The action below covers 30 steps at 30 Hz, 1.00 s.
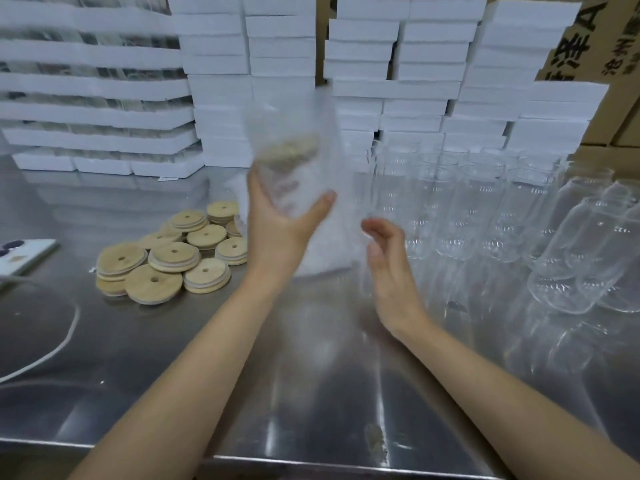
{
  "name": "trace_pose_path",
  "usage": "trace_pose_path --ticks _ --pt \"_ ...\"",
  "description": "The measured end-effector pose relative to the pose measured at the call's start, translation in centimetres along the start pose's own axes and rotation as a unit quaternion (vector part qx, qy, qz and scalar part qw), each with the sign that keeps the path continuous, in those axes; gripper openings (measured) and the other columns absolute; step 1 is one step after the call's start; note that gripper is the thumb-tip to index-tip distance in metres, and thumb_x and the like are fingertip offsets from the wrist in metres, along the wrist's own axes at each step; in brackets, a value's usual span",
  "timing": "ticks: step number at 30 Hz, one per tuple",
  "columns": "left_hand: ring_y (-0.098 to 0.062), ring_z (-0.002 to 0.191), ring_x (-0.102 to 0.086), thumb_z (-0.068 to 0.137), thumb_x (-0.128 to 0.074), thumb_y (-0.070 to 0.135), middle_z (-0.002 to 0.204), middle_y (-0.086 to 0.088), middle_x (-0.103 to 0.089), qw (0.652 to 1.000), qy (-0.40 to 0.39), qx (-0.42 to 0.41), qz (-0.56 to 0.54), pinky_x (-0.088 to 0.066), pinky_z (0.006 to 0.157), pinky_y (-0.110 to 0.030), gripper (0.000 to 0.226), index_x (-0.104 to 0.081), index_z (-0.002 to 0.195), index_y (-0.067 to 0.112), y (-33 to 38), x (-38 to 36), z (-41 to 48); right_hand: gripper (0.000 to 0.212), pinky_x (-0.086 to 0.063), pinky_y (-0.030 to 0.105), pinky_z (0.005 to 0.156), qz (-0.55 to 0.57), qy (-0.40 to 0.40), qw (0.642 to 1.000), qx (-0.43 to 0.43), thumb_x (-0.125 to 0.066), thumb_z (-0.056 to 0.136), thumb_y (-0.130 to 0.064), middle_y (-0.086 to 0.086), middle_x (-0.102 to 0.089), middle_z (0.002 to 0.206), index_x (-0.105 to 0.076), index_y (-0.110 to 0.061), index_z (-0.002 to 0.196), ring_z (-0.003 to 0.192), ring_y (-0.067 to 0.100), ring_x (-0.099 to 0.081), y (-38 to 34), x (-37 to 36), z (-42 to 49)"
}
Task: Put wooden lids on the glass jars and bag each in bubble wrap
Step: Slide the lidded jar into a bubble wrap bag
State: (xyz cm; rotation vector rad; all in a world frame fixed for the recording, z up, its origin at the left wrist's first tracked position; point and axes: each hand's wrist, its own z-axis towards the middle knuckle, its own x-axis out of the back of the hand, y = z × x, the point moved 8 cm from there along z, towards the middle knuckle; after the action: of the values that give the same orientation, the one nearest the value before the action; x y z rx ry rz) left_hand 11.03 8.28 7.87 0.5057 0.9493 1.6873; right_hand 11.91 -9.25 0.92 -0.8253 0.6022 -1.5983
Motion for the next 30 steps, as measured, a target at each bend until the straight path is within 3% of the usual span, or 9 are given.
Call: trace_pose_path --ticks 2,5,8,11,14,17,22,30 --pt "-0.003 0.101 -0.059 0.068 -0.08 0.024 0.121 -0.003 -0.054 0.998 0.052 -0.003 -0.031 -0.053 0.088 -0.03 0.077 -0.038 0.131 0.007 0.9 2.5 3.4 0.04 -0.027 0.015 0.11 -0.141 -0.064 0.987 0.035 -0.042 0.099 -0.036 -0.005 -0.041 0.142 -0.041 -0.023 0.136 0.133 -0.003 -0.034 0.0 -1.2 0.3" --pt "0.004 0.099 -0.058 0.067 -0.08 0.029 0.119 0.002 -0.054 0.994 0.111 0.005 -0.022 -0.054 0.082 -0.022 0.085 -0.035 0.137 0.012 1.3 6.1 9.3 0.05 -0.011 0.035 0.122 -0.292 -0.13 0.943 0.093 -0.049 0.096 -0.029 0.005 -0.031 0.156 -0.043 -0.015 0.144 0.148 0.019 -0.018 0.2 -3.8 1.0" --pt "-0.007 0.109 -0.057 0.062 -0.08 0.033 0.123 0.003 -0.052 0.989 0.145 0.012 -0.014 -0.053 0.08 -0.018 0.099 -0.026 0.144 0.017 0.7 8.1 15.5 0.057 0.007 0.043 0.122 -0.355 -0.167 0.915 0.092 -0.044 0.098 -0.041 0.003 -0.012 0.163 -0.032 -0.025 0.152 0.151 0.022 0.008 0.9 -6.0 2.3" --pt "-0.01 0.108 -0.056 0.056 -0.081 0.031 0.125 0.0 -0.049 0.988 0.151 0.03 -0.013 -0.053 0.082 -0.022 0.101 -0.026 0.141 0.021 -1.0 7.8 21.3 0.065 0.016 0.051 0.118 -0.426 -0.185 0.881 0.086 -0.028 0.093 -0.057 -0.002 0.004 0.165 -0.02 -0.035 0.154 0.148 0.023 0.023 2.0 -7.6 3.7" --pt "-0.013 0.109 -0.053 0.058 -0.082 0.025 0.121 0.0 -0.047 0.992 0.116 0.04 0.029 -0.051 0.092 -0.031 0.092 -0.032 0.134 0.019 -4.2 5.5 25.5 0.07 0.012 0.058 0.117 -0.435 -0.243 0.867 0.027 -0.032 0.089 -0.065 -0.012 0.02 0.162 -0.011 -0.045 0.152 0.145 0.022 0.031 4.2 -9.0 4.2" --pt "-0.017 0.116 -0.051 0.062 -0.085 0.018 0.124 -0.002 -0.049 0.992 0.051 0.032 0.112 -0.045 0.1 -0.03 0.083 -0.039 0.13 0.008 -8.4 2.8 28.0 0.069 0.003 0.056 0.119 -0.409 -0.277 0.869 -0.01 -0.037 0.088 -0.064 -0.017 0.02 0.16 -0.012 -0.047 0.15 0.144 0.018 0.033 5.6 -9.5 4.0" --pt "-0.006 0.11 -0.052 0.063 -0.087 0.014 0.128 -0.003 -0.053 0.993 -0.057 0.029 0.094 -0.039 0.083 -0.004 0.078 -0.039 0.123 0.008 -13.7 -3.9 28.9 0.068 0.005 0.057 0.117 -0.399 -0.299 0.867 -0.002 -0.036 0.088 -0.061 -0.018 0.024 0.159 -0.012 -0.046 0.15 0.14 0.015 0.039 5.3 -10.0 4.0" --pt "-0.012 0.116 -0.045 0.066 -0.087 0.017 0.13 -0.001 -0.045 0.962 -0.178 0.165 0.128 -0.045 0.081 -0.027 0.079 -0.038 0.128 0.011 -21.3 -11.5 26.0 0.068 0.002 0.06 0.116 -0.404 -0.33 0.853 0.01 -0.035 0.091 -0.059 -0.017 0.028 0.157 -0.005 -0.046 0.151 0.141 0.018 0.038 5.0 -10.4 3.8"
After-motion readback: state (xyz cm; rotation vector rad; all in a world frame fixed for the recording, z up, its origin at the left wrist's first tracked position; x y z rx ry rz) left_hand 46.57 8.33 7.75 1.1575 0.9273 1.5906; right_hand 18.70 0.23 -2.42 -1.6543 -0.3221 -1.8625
